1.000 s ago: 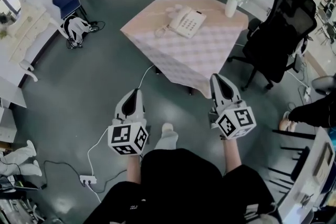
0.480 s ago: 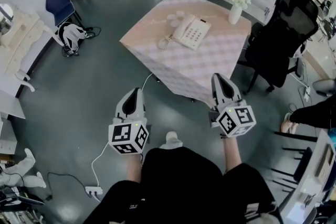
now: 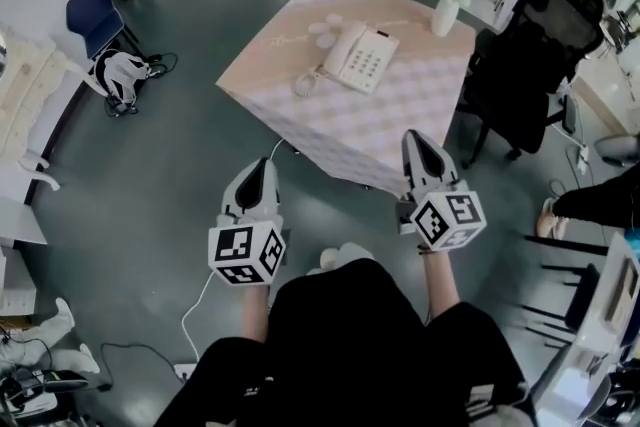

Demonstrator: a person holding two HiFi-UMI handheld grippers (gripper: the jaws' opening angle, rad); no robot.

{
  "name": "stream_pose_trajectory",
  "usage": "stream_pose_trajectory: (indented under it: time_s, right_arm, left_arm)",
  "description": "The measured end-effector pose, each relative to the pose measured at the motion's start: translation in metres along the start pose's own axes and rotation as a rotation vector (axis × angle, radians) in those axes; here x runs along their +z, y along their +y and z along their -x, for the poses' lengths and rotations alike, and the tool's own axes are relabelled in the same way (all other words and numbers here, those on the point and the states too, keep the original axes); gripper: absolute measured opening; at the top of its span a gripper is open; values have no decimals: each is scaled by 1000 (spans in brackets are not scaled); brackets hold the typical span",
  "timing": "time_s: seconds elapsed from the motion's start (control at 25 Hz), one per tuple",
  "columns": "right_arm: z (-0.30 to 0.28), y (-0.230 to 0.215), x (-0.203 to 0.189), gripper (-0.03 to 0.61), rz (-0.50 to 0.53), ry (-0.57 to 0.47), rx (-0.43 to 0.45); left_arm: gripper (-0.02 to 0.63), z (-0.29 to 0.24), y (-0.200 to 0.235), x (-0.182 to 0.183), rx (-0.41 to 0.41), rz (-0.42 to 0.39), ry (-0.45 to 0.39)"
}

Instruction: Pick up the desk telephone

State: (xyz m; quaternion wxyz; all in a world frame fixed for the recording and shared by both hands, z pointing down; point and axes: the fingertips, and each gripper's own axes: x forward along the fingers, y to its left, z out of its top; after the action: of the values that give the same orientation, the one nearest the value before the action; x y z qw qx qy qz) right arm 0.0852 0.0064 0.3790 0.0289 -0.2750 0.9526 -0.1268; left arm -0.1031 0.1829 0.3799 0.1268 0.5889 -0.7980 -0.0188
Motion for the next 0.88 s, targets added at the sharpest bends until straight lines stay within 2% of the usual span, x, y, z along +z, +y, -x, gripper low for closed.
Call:
stream_pose_trajectory:
  time_s: [0.44,0.88]
  right_arm:
    - [-45,-22,-11,-8,-45,23,-40]
    - [-121,-68,-24,-8,-124,38,-101]
  left_arm:
    - [-2,-48,22,-10,-8,31,58]
    - [-2,-143,37,-1,-73,22,96]
